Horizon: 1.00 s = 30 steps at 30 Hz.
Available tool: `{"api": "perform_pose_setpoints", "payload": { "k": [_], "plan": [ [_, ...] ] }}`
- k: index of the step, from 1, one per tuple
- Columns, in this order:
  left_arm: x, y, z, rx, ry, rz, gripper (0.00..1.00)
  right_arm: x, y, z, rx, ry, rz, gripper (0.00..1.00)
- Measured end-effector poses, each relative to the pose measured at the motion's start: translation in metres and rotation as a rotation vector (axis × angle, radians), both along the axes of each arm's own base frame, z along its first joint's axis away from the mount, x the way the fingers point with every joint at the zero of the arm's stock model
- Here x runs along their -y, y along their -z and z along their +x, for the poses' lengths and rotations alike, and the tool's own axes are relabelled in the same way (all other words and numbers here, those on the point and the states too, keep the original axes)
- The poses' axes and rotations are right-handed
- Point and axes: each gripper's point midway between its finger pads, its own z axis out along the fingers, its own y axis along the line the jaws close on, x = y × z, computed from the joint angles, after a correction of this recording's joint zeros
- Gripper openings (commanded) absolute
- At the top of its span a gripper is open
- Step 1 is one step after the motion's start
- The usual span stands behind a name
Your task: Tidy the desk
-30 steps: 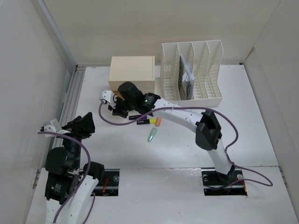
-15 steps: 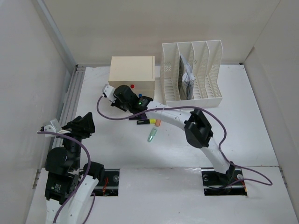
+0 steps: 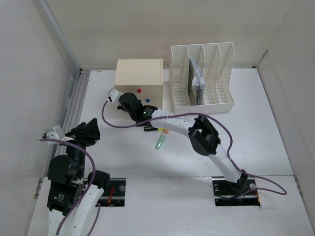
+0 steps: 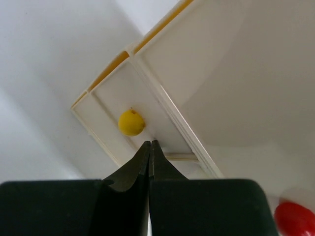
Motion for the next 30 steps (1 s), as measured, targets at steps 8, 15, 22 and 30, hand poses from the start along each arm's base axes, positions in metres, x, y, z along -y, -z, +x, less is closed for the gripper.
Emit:
{"api": "perform_pose_setpoints", "payload": {
  "k": [8, 15, 22, 30],
  "plan": [
    [0.0, 0.0, 0.0, 0.0, 0.0, 0.0, 0.54, 0.003, 0.024, -0.025, -0.13, -0.181, -0.045, 0.23],
    [0.014, -0.002, 0.003, 0.018, 0.071, -0.045, 0.66, 0.037, -0.038, -0.11, -0.284, -0.49, -0.047, 0.84],
    [0.07, 0.066, 0.045, -0.089, 0.277, -0.248, 0.44, 0.135, -0.145, -0.124, -0.101, -0.41, 0.055, 0.0],
    [0.12, 0.179, 0.094, -0.393, 0.392, -0.393, 0.38, 0.252, -0.213, -0.052, -0.036, -0.147, 0.327, 0.27]
  ]
}}
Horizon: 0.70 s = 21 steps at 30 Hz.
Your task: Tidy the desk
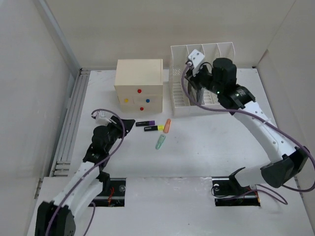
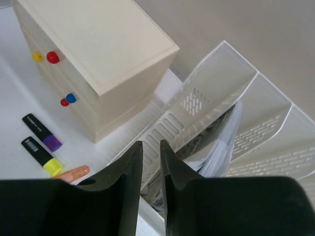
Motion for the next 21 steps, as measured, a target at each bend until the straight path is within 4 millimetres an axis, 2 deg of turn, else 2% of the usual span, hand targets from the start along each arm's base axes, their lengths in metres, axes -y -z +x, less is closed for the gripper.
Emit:
{"api": "perform_pose_setpoints", "payload": {
  "k": [2, 4, 6, 9, 12, 13, 17, 21],
  "plan": [
    [0.01, 0.006, 0.012, -0.024, 0.03, -0.012, 0.41, 0.016, 0.002, 0.009, -0.045, 0.007, 0.052, 0.27],
    [0.021, 0.007, 0.027, -0.04, 0.057, -0.019, 0.45, 0.023, 0.003, 0.012, -0.08, -0.006, 0.094, 0.27],
    [0.03, 0.004, 0.042, -0.033, 0.076, -0.03, 0.49, 0.021, 0.003, 0.009, -0.102, -0.04, 0.128, 0.27],
    [0.042, 0.0, 0.063, -0.011, 0.096, -0.058, 0.49, 0.014, 0.004, 0.001, -0.128, -0.092, 0.161, 0.27],
    [0.051, 0.004, 0.08, -0.014, 0.104, -0.075, 0.5, 0.012, 0.005, -0.006, -0.148, -0.127, 0.182, 0.27],
    [0.054, 0.006, 0.084, -0.018, 0.108, -0.08, 0.55, 0.012, 0.005, -0.007, -0.151, -0.133, 0.19, 0.27],
    [0.063, 0.016, 0.1, -0.039, 0.112, -0.087, 0.56, 0.019, 0.006, -0.007, -0.156, -0.142, 0.211, 0.27],
    [0.068, 0.017, 0.113, -0.035, 0.109, -0.087, 0.57, 0.019, 0.012, -0.008, -0.172, -0.153, 0.219, 0.27]
  ]
}}
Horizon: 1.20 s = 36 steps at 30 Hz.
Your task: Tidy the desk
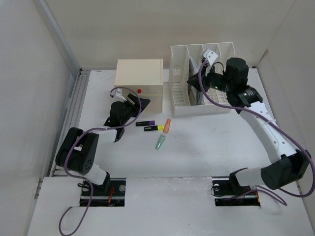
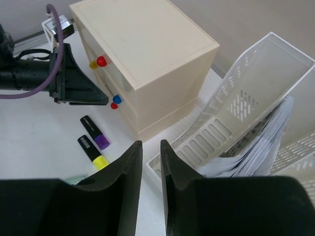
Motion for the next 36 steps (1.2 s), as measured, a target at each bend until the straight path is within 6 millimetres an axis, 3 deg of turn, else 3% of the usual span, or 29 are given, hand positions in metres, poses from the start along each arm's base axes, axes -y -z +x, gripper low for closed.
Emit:
{"api": "perform_pose_setpoints", "payload": {
  "k": [7, 8, 11, 14, 18, 22, 27, 33, 36],
  "plan": [
    [0.007, -0.005, 0.024, 0.023, -0.016, 0.013, 0.55, -0.002, 0.002, -0.003, -0.011, -0.02, 0.011, 0.27],
    [0.007, -0.005, 0.026, 0.026, -0.021, 0.018, 0.52, -0.002, 0.003, -0.004, -0.011, -0.02, 0.012, 0.27],
    [0.006, -0.003, 0.029, 0.029, -0.037, 0.033, 0.29, 0.0, 0.004, -0.004, -0.012, -0.018, 0.015, 0.27],
    [0.005, 0.0, 0.031, 0.029, -0.043, 0.054, 0.16, 0.001, 0.003, -0.003, -0.009, -0.016, 0.018, 0.27],
    [0.005, 0.0, 0.031, 0.029, -0.043, 0.055, 0.05, 0.0, 0.004, -0.004, -0.013, -0.018, 0.024, 0.27],
    [0.005, 0.0, 0.029, 0.025, -0.045, 0.058, 0.04, -0.001, 0.007, -0.004, -0.019, -0.023, 0.029, 0.27],
    [0.007, 0.004, 0.006, 0.017, -0.025, 0.065, 0.04, -0.004, 0.012, -0.009, -0.028, -0.058, 0.032, 0.28],
    [-0.002, 0.007, -0.052, 0.016, 0.005, 0.074, 0.04, -0.021, 0.023, -0.019, -0.008, -0.154, -0.007, 0.36],
    [-0.009, 0.003, -0.072, 0.023, 0.0, 0.083, 0.14, -0.041, 0.041, -0.027, -0.017, -0.232, -0.057, 0.44]
  ]
}}
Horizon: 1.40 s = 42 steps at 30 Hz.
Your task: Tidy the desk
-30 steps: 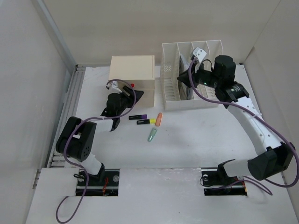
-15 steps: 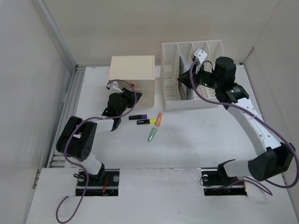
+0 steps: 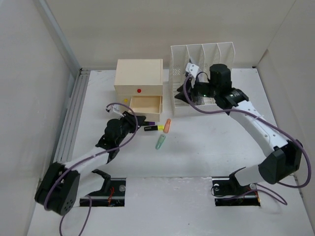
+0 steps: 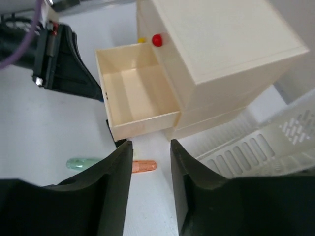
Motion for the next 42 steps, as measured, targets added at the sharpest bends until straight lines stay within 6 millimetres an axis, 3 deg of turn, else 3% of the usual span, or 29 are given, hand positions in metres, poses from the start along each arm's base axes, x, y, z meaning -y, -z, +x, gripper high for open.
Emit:
{"api": "perform_pose_setpoints", "payload": {
  "k": [1, 3, 4, 6, 11, 14, 17, 18, 19, 21, 23, 24, 26, 27, 29, 31, 36, 39, 42],
  "plan": [
    [-0.003, -0.002, -0.007, 0.002, -0.005, 0.003, 0.21, -0.007, 0.007, -0.002, -0.007, -0.024, -0.021, 0.46],
    [-0.011, -0.01, -0.014, 0.025, -0.024, 0.016, 0.66, -0.021, 0.025, -0.006, -0.017, -0.068, -0.071, 0.56],
    [-0.014, -0.015, -0.018, 0.037, -0.03, 0.021, 0.81, -0.027, 0.034, -0.008, -0.02, -0.084, -0.097, 0.59],
    [-0.02, -0.027, -0.022, 0.068, -0.047, 0.027, 1.0, -0.036, 0.05, -0.014, -0.017, -0.118, -0.15, 0.62],
    [-0.03, -0.032, -0.033, 0.056, -0.061, 0.074, 1.0, -0.047, 0.068, -0.027, 0.066, -0.202, -0.247, 0.62],
    [-0.035, -0.034, -0.043, 0.046, -0.057, 0.087, 1.0, -0.043, 0.083, -0.035, 0.128, -0.251, -0.297, 0.62],
    [-0.041, -0.047, -0.056, 0.058, -0.058, 0.084, 0.88, -0.036, 0.108, -0.047, 0.205, -0.331, -0.37, 0.6],
    [-0.044, -0.057, -0.06, 0.073, -0.062, 0.081, 0.8, -0.036, 0.117, -0.05, 0.228, -0.361, -0.395, 0.6],
    [-0.048, -0.072, -0.066, 0.1, -0.067, 0.075, 0.64, -0.036, 0.128, -0.056, 0.26, -0.401, -0.429, 0.6],
    [-0.06, -0.109, -0.077, 0.166, -0.096, 0.072, 0.44, -0.038, 0.151, -0.069, 0.316, -0.476, -0.499, 0.59],
    [-0.076, -0.155, -0.089, 0.253, -0.139, 0.077, 0.27, -0.044, 0.172, -0.082, 0.36, -0.556, -0.563, 0.59],
    [-0.085, -0.182, -0.097, 0.304, -0.168, 0.081, 0.26, -0.048, 0.18, -0.087, 0.382, -0.593, -0.592, 0.59],
    [-0.107, -0.235, -0.116, 0.427, -0.231, 0.089, 0.28, -0.058, 0.197, -0.094, 0.414, -0.656, -0.643, 0.59],
    [-0.118, -0.254, -0.124, 0.478, -0.266, 0.106, 0.46, -0.062, 0.206, -0.097, 0.424, -0.685, -0.668, 0.59],
    [-0.134, -0.27, -0.132, 0.536, -0.321, 0.168, 0.64, -0.069, 0.221, -0.1, 0.435, -0.73, -0.717, 0.59],
    [-0.141, -0.26, -0.127, 0.537, -0.351, 0.248, 0.82, -0.078, 0.232, -0.1, 0.441, -0.768, -0.758, 0.59],
    [-0.139, -0.181, -0.109, 0.395, -0.297, 0.469, 0.96, -0.101, 0.241, -0.088, 0.481, -0.813, -0.823, 0.59],
    [-0.144, -0.173, -0.116, 0.407, -0.301, 0.495, 0.98, -0.105, 0.249, -0.082, 0.49, -0.83, -0.861, 0.58],
    [-0.151, -0.187, -0.126, 0.47, -0.326, 0.469, 0.99, -0.101, 0.264, -0.079, 0.471, -0.862, -0.909, 0.57]
  ]
}}
